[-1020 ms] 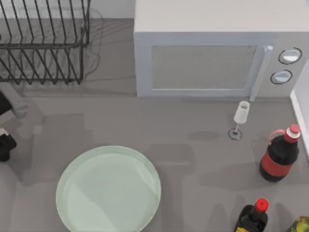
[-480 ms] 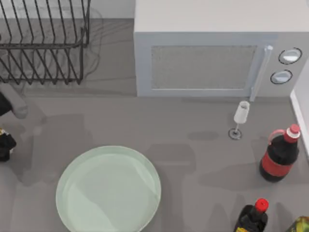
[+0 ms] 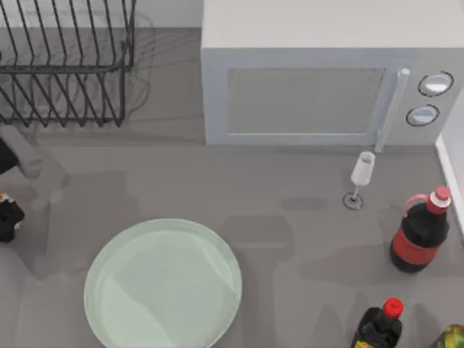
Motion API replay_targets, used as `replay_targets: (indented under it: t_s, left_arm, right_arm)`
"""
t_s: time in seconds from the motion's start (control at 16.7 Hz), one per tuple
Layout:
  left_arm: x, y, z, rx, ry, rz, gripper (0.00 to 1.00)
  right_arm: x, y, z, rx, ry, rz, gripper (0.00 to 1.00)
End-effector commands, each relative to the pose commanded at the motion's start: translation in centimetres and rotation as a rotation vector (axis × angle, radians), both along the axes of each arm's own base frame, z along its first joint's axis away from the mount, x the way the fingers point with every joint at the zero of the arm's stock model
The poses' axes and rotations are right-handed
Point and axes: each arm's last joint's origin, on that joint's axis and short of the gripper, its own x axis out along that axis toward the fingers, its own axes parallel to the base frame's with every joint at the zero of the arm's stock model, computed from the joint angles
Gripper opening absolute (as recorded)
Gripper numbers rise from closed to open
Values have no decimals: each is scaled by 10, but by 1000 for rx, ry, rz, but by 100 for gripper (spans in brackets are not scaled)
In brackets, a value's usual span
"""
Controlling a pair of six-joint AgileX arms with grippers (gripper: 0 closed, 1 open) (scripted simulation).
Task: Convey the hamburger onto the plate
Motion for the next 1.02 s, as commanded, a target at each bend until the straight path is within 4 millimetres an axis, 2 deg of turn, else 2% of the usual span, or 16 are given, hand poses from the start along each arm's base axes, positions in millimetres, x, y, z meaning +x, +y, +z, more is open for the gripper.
replay_targets:
  t_s: [0.06,0.24,0.72,1.02]
  left_arm:
    - [-2,-2,22,-22,-15,14,0]
    - [1,-1,33,-21,-19,11,0]
    - [-2,-2,118,-23,-10,12,0]
    - [-2,-1,120,-22,-12,13,0]
  right_arm:
    - [0,0,0,0,0,0,100]
    - [0,0,0,0,0,0,100]
    - [0,0,0,0,0,0,100]
    - [0,0,0,0,0,0,100]
